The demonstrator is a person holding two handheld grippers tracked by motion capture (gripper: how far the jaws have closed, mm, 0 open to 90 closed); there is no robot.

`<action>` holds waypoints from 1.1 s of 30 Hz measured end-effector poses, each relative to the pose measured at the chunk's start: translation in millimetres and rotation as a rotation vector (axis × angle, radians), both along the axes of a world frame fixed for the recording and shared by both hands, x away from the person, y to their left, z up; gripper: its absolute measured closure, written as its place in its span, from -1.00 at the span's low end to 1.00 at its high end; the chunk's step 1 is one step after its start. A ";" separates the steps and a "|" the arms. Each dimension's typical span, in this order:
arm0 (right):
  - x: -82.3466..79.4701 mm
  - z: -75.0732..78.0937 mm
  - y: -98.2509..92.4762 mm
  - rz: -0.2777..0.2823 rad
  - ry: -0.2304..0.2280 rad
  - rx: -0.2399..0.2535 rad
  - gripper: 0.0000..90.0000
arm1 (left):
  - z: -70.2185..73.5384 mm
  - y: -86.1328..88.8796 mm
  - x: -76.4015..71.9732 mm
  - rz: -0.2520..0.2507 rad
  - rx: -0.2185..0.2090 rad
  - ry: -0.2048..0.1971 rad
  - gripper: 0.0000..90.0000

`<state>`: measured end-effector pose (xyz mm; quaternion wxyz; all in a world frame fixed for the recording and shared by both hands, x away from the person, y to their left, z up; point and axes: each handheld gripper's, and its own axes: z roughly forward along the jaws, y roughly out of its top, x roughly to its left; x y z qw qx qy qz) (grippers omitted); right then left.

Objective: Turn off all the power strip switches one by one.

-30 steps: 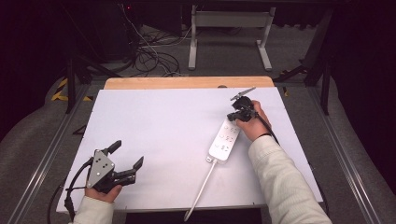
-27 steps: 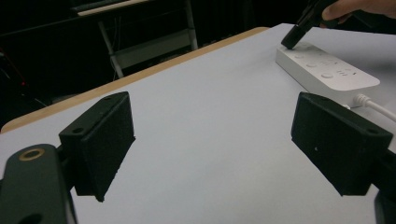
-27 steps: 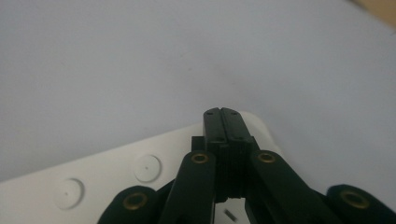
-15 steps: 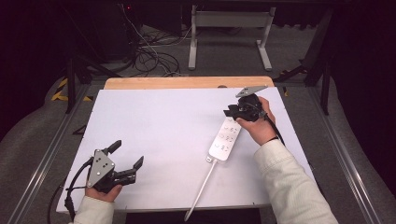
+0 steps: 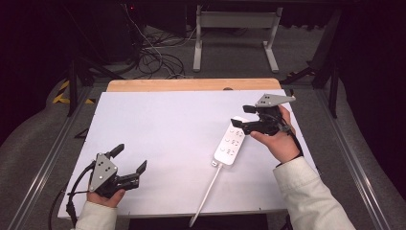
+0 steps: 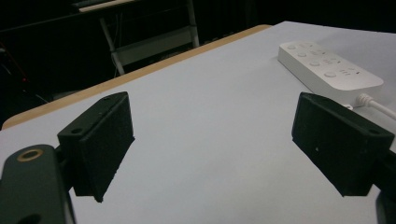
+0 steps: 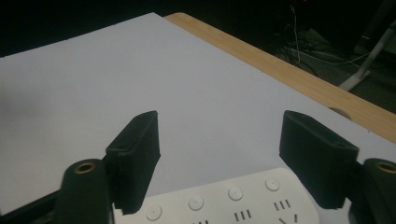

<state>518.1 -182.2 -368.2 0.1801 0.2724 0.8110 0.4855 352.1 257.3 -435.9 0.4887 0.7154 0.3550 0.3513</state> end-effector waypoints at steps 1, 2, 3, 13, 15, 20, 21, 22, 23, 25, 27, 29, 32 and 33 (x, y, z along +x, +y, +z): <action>-3.9 -0.2 -1.6 0.001 -0.013 0.006 -0.37 | 0.1 0.0 -0.1 -0.001 0.000 -0.001 -0.70; -7.3 -0.2 -3.4 0.005 -0.018 0.011 -0.38 | 0.2 0.0 -0.2 0.000 0.001 -0.001 -0.70; -10.6 -0.5 -5.0 0.003 -0.020 0.018 -0.39 | 0.3 0.1 -0.5 0.003 0.001 -0.002 -0.70; -44.7 -13.2 -21.7 0.012 -0.038 0.076 -0.52 | 0.5 2.6 -1.7 0.010 -0.004 0.000 -0.71; -50.4 -16.4 -25.0 0.016 -0.041 0.082 -0.53 | 0.6 2.0 -2.3 0.010 -0.001 0.002 -0.71; -63.4 -29.3 -33.7 0.015 -0.032 0.090 -0.57 | 1.0 1.9 -2.7 0.011 0.008 0.002 -0.71; -65.4 -32.6 -34.9 0.014 -0.025 0.093 -0.57 | 1.0 1.9 -2.8 0.011 0.010 0.002 -0.71; -67.2 -35.8 -36.1 0.015 -0.019 0.091 -0.58 | 0.9 1.5 -2.9 0.010 0.007 0.002 -0.71; -69.3 -39.8 -37.5 0.017 -0.010 0.097 -0.59 | 0.9 1.5 -3.1 0.009 0.010 0.003 -0.71; -72.0 -44.6 -40.0 0.011 -0.003 0.106 -0.60 | 0.5 1.3 -4.5 0.007 0.019 0.004 -0.71; -74.4 -49.5 -42.9 0.011 0.000 0.118 -0.60 | 0.5 1.6 -6.2 0.006 0.019 0.003 -0.71; -76.9 -55.4 -45.4 0.012 0.001 0.123 -0.61 | 0.5 2.2 -7.1 0.004 0.026 0.005 -0.71; -80.2 -64.3 -48.5 0.017 -0.001 0.120 -0.62 | -0.2 2.0 -8.6 0.000 0.028 0.009 -0.71; -80.9 -67.8 -49.7 0.020 0.002 0.126 -0.62 | -0.3 2.0 -8.9 -0.001 0.030 0.010 -0.71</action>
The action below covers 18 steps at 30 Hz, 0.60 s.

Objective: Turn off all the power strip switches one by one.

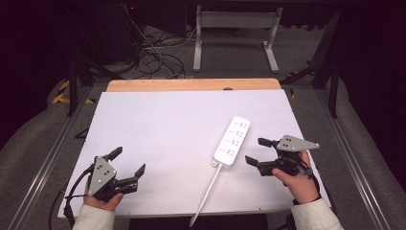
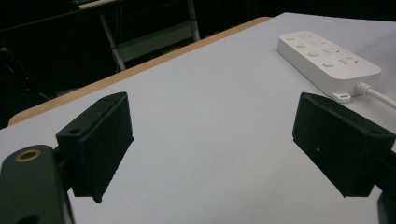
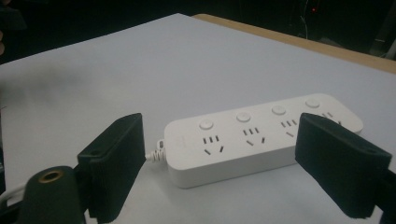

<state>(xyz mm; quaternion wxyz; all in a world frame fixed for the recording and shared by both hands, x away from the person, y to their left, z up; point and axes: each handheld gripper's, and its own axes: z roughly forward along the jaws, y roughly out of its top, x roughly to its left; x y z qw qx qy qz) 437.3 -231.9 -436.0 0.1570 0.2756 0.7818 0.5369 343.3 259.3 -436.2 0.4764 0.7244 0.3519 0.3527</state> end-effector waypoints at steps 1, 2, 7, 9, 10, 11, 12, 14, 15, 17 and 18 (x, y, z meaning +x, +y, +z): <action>-0.6 -2.6 -0.9 0.001 0.005 0.003 -0.62 | 0.0 0.2 -0.1 -0.001 0.003 0.000 -0.71; -1.2 -6.0 -2.0 0.004 0.010 0.009 -0.63 | -0.2 0.4 -0.2 -0.002 0.002 0.001 -0.71; -6.8 -19.6 -5.8 0.006 -0.019 -0.004 -0.64 | -1.1 1.9 1.0 -0.006 0.004 0.011 -0.72; -9.4 -26.0 -6.3 0.004 -0.045 -0.035 -0.64 | -1.8 2.7 1.8 -0.007 0.003 0.017 -0.72; -10.0 -28.0 -6.6 0.007 -0.041 -0.033 -0.64 | -2.2 2.9 2.1 -0.005 0.004 0.019 -0.72; -10.7 -30.5 -6.9 0.008 -0.036 -0.034 -0.64 | -2.5 3.1 2.5 -0.007 0.000 0.021 -0.72; -11.5 -33.4 -7.3 0.005 -0.027 -0.042 -0.64 | -2.7 3.1 2.6 -0.008 -0.002 0.023 -0.72; -12.8 -37.0 -7.7 -0.001 -0.014 -0.053 -0.64 | -3.2 2.5 2.8 -0.008 0.002 0.022 -0.72; -13.7 -38.6 -7.7 -0.004 -0.007 -0.058 -0.64 | -3.1 2.6 2.8 -0.010 0.010 0.023 -0.72; -15.9 -41.4 -7.2 -0.014 0.011 -0.070 -0.64 | -3.2 1.9 3.0 -0.016 0.005 0.038 -0.72; -17.1 -42.6 -7.2 -0.032 0.028 -0.075 -0.63 | -3.1 1.7 2.6 -0.014 0.005 0.037 -0.72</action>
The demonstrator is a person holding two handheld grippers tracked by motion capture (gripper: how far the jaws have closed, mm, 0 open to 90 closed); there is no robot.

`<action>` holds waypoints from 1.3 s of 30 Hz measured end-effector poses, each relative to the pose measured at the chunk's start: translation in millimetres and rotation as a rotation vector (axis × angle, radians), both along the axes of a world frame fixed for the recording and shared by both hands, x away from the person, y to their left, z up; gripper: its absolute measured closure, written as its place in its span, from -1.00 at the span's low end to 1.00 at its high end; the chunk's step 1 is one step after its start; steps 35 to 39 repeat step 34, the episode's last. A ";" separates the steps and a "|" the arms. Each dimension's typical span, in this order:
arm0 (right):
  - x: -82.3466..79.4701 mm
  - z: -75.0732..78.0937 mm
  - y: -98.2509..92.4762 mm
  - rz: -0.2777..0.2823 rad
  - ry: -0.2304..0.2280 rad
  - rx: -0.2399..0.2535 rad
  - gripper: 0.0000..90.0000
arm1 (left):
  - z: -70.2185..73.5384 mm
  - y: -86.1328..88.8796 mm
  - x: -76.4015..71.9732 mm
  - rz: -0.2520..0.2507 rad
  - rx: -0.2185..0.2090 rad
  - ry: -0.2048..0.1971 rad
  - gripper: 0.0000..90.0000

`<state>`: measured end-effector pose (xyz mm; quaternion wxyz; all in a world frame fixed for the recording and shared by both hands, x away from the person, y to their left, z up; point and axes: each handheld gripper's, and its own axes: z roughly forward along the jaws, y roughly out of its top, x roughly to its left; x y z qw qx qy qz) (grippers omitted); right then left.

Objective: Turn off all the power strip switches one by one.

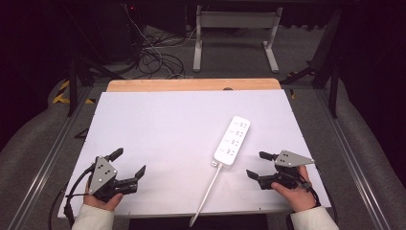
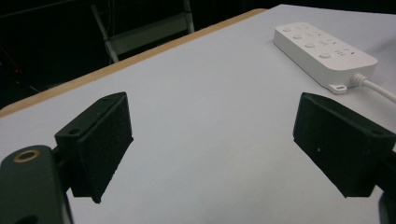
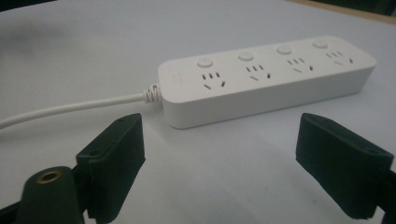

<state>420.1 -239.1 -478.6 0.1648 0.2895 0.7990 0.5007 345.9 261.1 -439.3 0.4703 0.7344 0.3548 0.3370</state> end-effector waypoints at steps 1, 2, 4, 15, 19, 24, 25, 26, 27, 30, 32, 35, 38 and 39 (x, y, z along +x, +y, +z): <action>-0.9 -0.9 -0.3 -0.011 0.014 0.008 -0.63 | 0.1 0.2 -0.2 0.000 0.001 0.001 -0.72; -1.6 -1.7 -0.6 -0.014 0.019 0.016 -0.63 | -0.1 0.5 -0.4 0.001 -0.004 0.003 -0.72; -4.1 -3.6 -0.5 -0.016 0.017 0.015 -0.63 | -0.9 1.2 -0.7 0.001 -0.005 0.009 -0.72; -5.4 -7.1 3.1 -0.005 -0.042 0.033 -0.59 | -3.4 -1.7 1.9 -0.028 0.001 -0.006 -0.72; -6.3 -5.1 3.7 0.001 -0.058 0.031 -0.59 | -3.5 -0.9 1.5 -0.026 -0.013 -0.007 -0.72; -7.2 -2.0 2.9 -0.005 -0.074 0.013 -0.59 | -4.9 -0.1 2.4 -0.012 -0.013 -0.010 -0.72; -7.4 -1.5 2.8 -0.005 -0.074 0.011 -0.59 | -5.2 -0.1 2.4 -0.009 -0.010 -0.014 -0.72; -7.4 -1.4 2.8 -0.004 -0.074 0.013 -0.59 | -5.5 0.0 2.5 -0.006 -0.004 -0.019 -0.72; -7.5 -1.3 3.0 -0.008 -0.073 0.012 -0.59 | -5.9 0.0 2.7 -0.003 0.002 -0.020 -0.72; -7.0 -1.9 3.2 -0.016 -0.068 0.012 -0.59 | -7.0 0.9 2.9 0.000 0.000 -0.011 -0.72; -7.0 -2.1 3.5 -0.019 -0.066 0.010 -0.59 | -7.6 2.7 3.8 -0.003 -0.020 0.005 -0.72; -6.8 -1.1 2.7 -0.021 -0.070 0.015 -0.59 | -7.9 4.2 5.2 -0.009 -0.029 0.022 -0.73; -6.8 -1.1 2.7 -0.021 -0.070 0.015 -0.59 | -7.9 4.2 5.2 -0.009 -0.029 0.022 -0.73; -6.8 -1.1 2.7 -0.021 -0.070 0.015 -0.59 | -7.9 4.2 5.2 -0.009 -0.029 0.022 -0.73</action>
